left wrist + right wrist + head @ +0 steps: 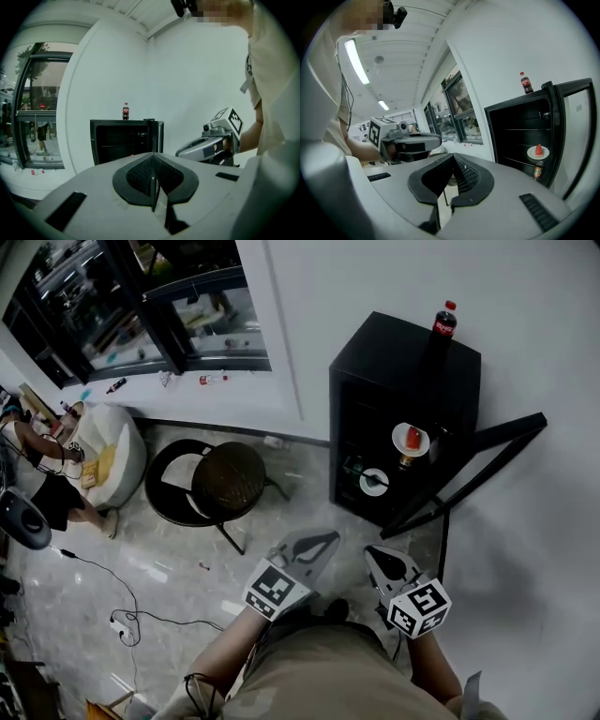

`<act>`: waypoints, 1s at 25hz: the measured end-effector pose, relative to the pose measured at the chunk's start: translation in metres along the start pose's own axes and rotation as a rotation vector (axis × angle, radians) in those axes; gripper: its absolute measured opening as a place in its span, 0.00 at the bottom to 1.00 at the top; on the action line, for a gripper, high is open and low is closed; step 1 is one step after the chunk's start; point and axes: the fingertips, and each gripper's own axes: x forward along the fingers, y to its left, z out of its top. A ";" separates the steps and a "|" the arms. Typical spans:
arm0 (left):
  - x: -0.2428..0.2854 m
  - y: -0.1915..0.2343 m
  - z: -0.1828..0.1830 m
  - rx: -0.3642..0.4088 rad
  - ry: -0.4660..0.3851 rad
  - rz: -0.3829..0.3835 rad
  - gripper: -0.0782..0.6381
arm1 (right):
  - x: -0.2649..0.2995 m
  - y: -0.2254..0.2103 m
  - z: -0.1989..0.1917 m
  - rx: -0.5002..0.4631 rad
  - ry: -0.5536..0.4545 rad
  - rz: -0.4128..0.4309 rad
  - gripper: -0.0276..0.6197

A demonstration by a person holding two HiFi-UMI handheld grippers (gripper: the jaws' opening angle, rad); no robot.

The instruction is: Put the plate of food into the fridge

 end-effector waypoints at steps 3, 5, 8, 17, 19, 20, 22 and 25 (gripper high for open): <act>-0.001 0.000 0.006 -0.002 -0.020 -0.015 0.12 | -0.002 0.001 0.004 -0.003 -0.004 -0.011 0.07; -0.003 0.002 0.012 -0.049 -0.056 -0.036 0.12 | -0.001 0.000 0.006 -0.012 -0.003 -0.024 0.07; -0.011 0.008 0.021 -0.089 -0.104 -0.056 0.12 | 0.004 0.003 0.010 -0.027 -0.006 -0.045 0.07; -0.050 0.036 0.027 -0.063 -0.139 -0.058 0.12 | 0.032 0.041 0.027 -0.084 -0.016 -0.064 0.07; -0.058 0.040 0.026 -0.061 -0.148 -0.066 0.12 | 0.038 0.049 0.028 -0.087 -0.017 -0.071 0.07; -0.062 0.044 0.026 -0.061 -0.151 -0.066 0.12 | 0.041 0.053 0.029 -0.094 -0.019 -0.077 0.07; -0.071 0.051 0.026 -0.061 -0.159 -0.064 0.12 | 0.047 0.059 0.032 -0.113 -0.027 -0.095 0.07; -0.084 0.060 0.027 -0.057 -0.173 -0.069 0.12 | 0.054 0.066 0.037 -0.126 -0.044 -0.131 0.07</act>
